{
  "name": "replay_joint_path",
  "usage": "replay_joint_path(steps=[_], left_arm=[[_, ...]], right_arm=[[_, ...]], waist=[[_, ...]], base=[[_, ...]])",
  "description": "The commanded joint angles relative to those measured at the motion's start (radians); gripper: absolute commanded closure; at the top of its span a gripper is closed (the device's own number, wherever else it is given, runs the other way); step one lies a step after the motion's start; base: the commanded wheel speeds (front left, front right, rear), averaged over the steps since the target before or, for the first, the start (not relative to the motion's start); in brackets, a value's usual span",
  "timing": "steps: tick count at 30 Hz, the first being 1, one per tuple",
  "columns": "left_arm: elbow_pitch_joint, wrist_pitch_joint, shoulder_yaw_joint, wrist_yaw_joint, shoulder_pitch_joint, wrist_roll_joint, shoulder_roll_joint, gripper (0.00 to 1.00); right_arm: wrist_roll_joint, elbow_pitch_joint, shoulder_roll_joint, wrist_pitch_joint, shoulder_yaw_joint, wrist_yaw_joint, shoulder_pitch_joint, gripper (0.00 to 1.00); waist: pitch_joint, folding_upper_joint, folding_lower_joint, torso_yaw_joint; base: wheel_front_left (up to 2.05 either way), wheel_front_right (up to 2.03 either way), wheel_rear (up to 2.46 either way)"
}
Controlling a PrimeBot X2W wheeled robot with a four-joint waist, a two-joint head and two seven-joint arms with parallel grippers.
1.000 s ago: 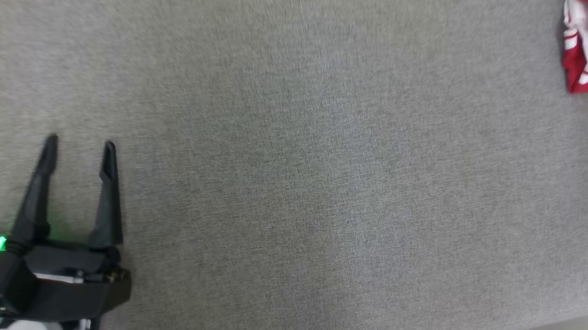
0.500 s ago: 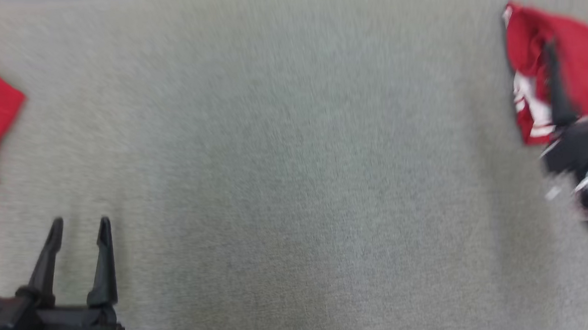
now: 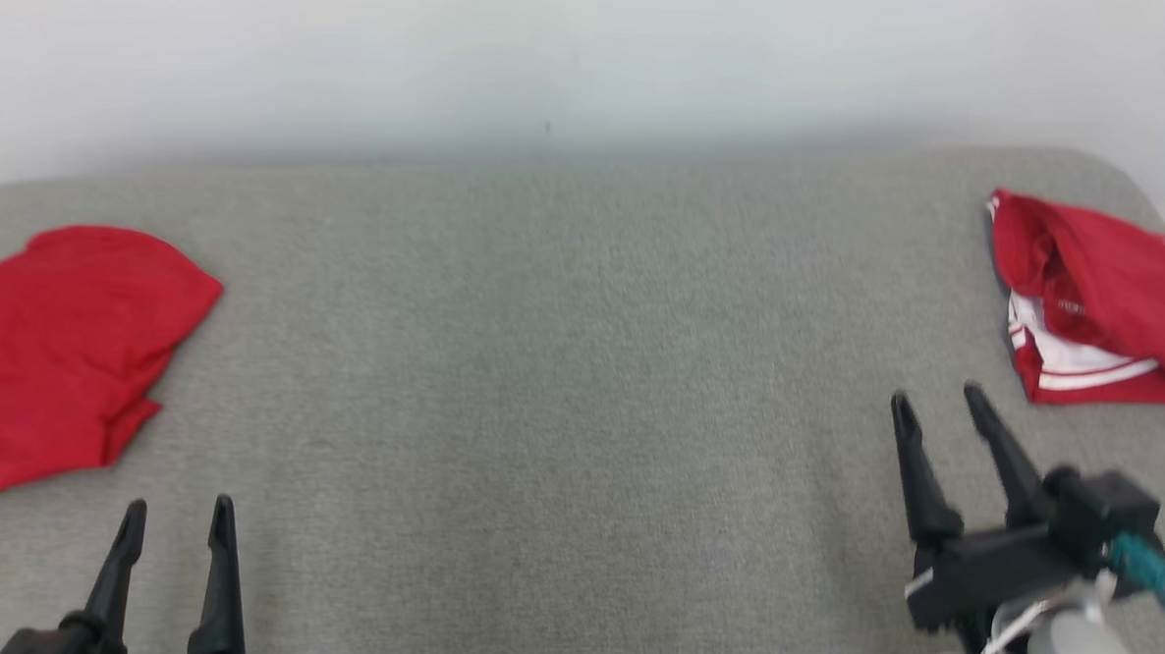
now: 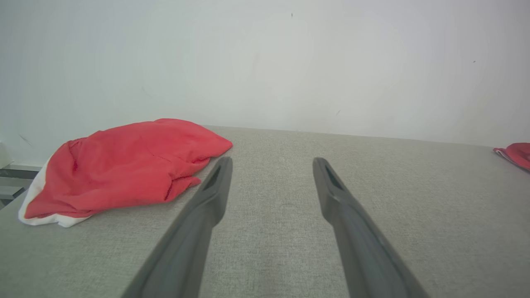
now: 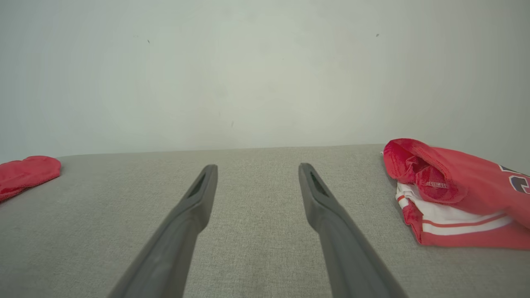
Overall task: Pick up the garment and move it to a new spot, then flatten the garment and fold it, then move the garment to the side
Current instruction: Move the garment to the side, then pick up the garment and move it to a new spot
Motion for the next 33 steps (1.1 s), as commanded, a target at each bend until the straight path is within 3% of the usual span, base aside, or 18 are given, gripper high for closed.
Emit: replay_joint_path(steps=[1,18,33], left_arm=[[0.011,0.000,0.004,-0.005,0.026,0.009,0.002,0.00],[0.058,0.000,0.001,-0.003,0.059,0.026,0.013,0.00],[0.071,0.000,-0.007,-0.003,0.058,0.035,0.013,0.00]], right_arm=[[-0.006,-0.025,0.021,-0.004,-0.020,-0.003,0.060,0.00],[-0.105,-0.199,0.161,-0.004,-0.144,-0.003,0.336,0.00],[-0.131,-0.211,0.192,0.007,-0.153,-0.003,0.355,0.00]], waist=[[-0.082,0.0001,0.0003,0.045],[-0.147,0.0001,0.0003,0.062],[-0.147,0.0001,0.0003,0.073]], base=[[0.00,0.00,0.00],[0.00,0.00,0.00],[0.00,0.00,0.00]])
